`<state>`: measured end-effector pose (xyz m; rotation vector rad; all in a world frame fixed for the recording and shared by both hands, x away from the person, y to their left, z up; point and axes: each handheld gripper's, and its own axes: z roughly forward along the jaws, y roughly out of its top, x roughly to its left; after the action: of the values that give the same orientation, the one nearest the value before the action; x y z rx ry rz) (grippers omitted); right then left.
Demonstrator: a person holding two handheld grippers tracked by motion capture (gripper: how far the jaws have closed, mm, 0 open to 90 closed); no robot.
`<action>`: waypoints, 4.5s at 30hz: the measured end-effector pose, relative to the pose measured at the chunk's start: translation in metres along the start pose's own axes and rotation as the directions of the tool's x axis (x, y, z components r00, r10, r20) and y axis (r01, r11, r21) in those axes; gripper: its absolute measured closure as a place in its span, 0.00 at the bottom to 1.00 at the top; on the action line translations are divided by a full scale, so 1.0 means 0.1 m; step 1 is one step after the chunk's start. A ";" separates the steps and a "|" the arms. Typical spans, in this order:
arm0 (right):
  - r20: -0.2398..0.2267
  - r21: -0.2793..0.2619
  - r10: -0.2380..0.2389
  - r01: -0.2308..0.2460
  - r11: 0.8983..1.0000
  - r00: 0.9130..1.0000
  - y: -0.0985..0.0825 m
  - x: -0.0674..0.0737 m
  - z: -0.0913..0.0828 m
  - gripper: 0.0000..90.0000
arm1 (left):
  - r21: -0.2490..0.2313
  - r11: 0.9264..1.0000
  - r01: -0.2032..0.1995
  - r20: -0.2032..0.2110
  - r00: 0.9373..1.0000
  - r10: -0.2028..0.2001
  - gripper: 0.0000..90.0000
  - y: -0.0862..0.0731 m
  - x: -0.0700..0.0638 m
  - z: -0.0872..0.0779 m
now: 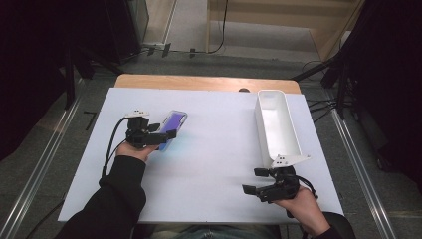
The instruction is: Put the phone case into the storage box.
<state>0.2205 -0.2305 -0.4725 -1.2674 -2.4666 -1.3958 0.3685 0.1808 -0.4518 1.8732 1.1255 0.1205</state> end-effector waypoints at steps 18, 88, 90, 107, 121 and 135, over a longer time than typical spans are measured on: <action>-0.009 -0.034 0.075 -0.075 0.997 0.997 0.07 0.04 -0.01 0.15 | -0.038 0.999 0.022 -0.019 1.000 -0.023 0.19 -0.16 -0.23 0.01; 0.069 -0.103 0.205 -0.197 0.975 0.976 0.94 0.12 0.36 0.15 | -0.191 0.977 0.090 0.023 0.996 -0.088 0.19 -0.49 -0.68 0.23; 0.070 -0.099 0.211 -0.204 0.974 0.975 0.95 0.11 0.38 0.15 | -0.195 0.977 0.089 0.020 0.996 -0.087 0.19 -0.50 -0.68 0.24; 0.060 -0.108 0.248 -0.241 0.965 0.967 1.13 0.06 0.49 0.15 | -0.202 0.972 0.116 0.050 0.993 -0.109 0.19 -0.52 -0.74 0.26; 0.055 -0.124 0.270 -0.262 0.957 0.961 1.26 0.02 0.61 0.15 | -0.211 0.973 0.097 0.041 0.995 -0.090 0.19 -0.54 -0.80 0.28; 0.042 -0.099 0.314 -0.309 0.946 0.948 1.36 -0.07 0.74 0.23 | -0.218 0.973 0.076 0.024 0.997 -0.072 0.19 -0.56 -0.81 0.28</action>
<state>0.3407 -0.1455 -0.4247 -1.6518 -2.1308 -1.4172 0.2992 0.1111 -0.4814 1.6328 1.1226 0.1797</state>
